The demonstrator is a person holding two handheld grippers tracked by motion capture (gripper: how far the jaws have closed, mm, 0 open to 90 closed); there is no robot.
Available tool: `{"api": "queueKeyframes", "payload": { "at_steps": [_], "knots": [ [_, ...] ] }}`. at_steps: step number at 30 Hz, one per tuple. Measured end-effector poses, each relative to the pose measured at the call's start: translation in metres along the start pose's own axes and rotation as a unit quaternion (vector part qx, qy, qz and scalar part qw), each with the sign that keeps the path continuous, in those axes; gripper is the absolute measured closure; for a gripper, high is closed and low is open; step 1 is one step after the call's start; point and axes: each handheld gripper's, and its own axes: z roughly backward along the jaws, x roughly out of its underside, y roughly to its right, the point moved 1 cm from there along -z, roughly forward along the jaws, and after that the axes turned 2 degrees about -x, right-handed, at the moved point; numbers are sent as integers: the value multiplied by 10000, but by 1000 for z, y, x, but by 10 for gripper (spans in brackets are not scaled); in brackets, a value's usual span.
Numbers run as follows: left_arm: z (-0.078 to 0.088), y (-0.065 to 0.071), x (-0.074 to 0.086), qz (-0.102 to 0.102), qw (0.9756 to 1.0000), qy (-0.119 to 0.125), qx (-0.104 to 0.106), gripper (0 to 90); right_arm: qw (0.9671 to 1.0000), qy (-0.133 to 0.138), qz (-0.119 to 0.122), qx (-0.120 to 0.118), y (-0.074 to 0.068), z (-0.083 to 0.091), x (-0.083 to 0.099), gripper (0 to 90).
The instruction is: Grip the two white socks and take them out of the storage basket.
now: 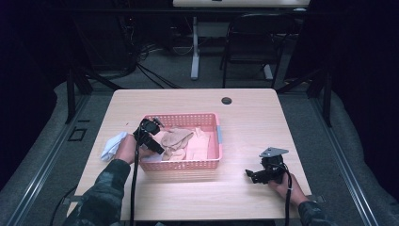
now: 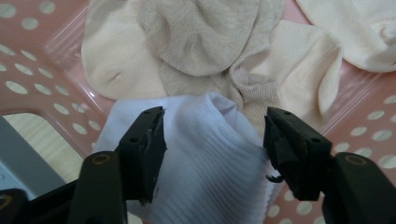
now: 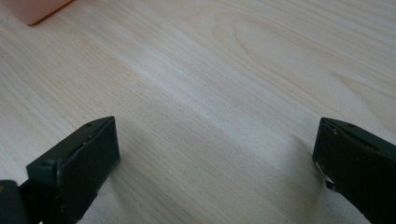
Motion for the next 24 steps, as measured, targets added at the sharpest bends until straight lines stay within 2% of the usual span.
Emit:
{"api": "queueKeyframes", "payload": {
  "at_steps": [6, 11, 17, 24],
  "knots": [
    [-3, 1, 0, 6, 9999, -113, -17, 649, 10000, -2, 2, 2, 0, 0, 0, 0],
    [-5, 2, 3, -19, 9999, -128, 4, 798, 10000, -6, 2, 2, 0, 0, 0, 0],
    [5, 3, 5, -45, 10000, 57, 29, 835, 10000, -3, 18, 18, 0, 0, 0, 0],
    [28, 2, 4, -79, 9992, 399, -50, 836, 10000, 0, 15, 23, 0, 0, 0, 0]
  ]
}}
